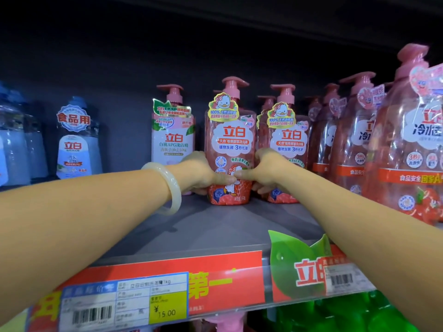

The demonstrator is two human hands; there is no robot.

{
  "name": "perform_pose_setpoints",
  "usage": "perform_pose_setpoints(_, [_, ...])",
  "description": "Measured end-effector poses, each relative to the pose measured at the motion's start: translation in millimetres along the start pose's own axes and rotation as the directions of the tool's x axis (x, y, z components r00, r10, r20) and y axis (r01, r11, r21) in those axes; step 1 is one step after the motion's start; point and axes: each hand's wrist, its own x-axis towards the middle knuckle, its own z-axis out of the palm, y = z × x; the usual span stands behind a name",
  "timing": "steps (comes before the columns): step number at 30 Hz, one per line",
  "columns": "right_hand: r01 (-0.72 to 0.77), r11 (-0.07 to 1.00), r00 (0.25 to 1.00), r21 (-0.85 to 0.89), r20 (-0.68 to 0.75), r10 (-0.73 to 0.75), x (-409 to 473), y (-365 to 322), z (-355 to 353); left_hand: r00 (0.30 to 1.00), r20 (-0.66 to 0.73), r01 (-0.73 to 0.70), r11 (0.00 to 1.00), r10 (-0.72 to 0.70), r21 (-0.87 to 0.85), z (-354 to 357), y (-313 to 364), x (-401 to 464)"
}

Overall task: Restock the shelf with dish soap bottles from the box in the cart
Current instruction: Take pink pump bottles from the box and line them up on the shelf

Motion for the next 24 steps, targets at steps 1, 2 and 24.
perform_pose_setpoints(1, [0.002,1.000,1.000,-0.005,-0.005,-0.002,-0.9,0.1,0.2,1.000,-0.007,-0.003,1.000,0.003,-0.002,0.8,-0.4,0.1])
perform_pose_setpoints(2, [0.006,1.000,1.000,-0.006,-0.010,-0.006,-1.8,0.1,0.4,1.000,-0.013,-0.008,1.000,0.008,-0.001,1.2,-0.6,-0.4])
perform_pose_setpoints(24, [0.325,0.524,0.937,-0.787,0.191,-0.294,-46.3,-39.8,-6.4,0.994,0.081,-0.098,0.292,0.071,0.951,-46.8,33.2,-70.0])
